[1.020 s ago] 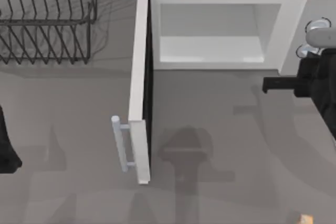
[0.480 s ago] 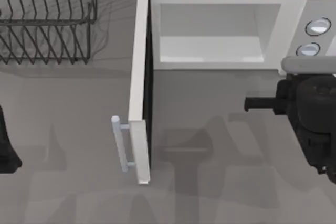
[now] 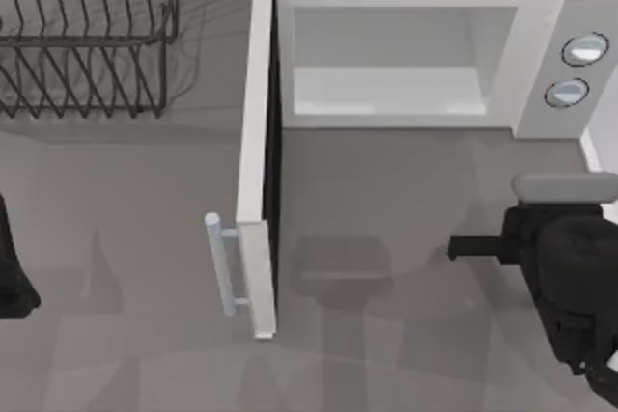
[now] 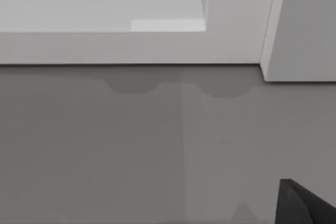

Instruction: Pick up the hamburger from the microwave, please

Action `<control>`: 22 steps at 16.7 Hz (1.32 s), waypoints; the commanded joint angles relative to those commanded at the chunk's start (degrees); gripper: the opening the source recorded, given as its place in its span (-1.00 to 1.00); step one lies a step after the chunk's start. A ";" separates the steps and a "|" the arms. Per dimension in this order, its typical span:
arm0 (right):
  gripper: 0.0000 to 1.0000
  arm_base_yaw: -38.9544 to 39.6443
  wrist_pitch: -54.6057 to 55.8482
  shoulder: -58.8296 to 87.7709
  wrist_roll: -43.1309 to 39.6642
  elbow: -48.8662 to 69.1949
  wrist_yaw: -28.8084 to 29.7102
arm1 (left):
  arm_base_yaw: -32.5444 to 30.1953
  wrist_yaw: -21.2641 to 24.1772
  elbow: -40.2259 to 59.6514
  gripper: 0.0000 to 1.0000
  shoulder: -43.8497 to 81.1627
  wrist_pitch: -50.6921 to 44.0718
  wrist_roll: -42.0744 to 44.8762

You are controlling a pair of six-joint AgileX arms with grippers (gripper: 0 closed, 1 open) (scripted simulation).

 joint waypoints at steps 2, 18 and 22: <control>-1.00 -0.11 1.61 1.34 -0.04 -0.65 -0.09 | 0.00 0.00 0.00 1.00 0.00 0.00 0.00; 0.81 -0.11 1.62 1.35 -0.04 -0.66 -0.09 | 0.00 0.00 0.00 1.00 0.00 0.00 0.00; 1.00 -0.11 1.62 1.35 -0.04 -0.66 -0.09 | 0.00 0.00 0.00 1.00 0.00 0.00 0.00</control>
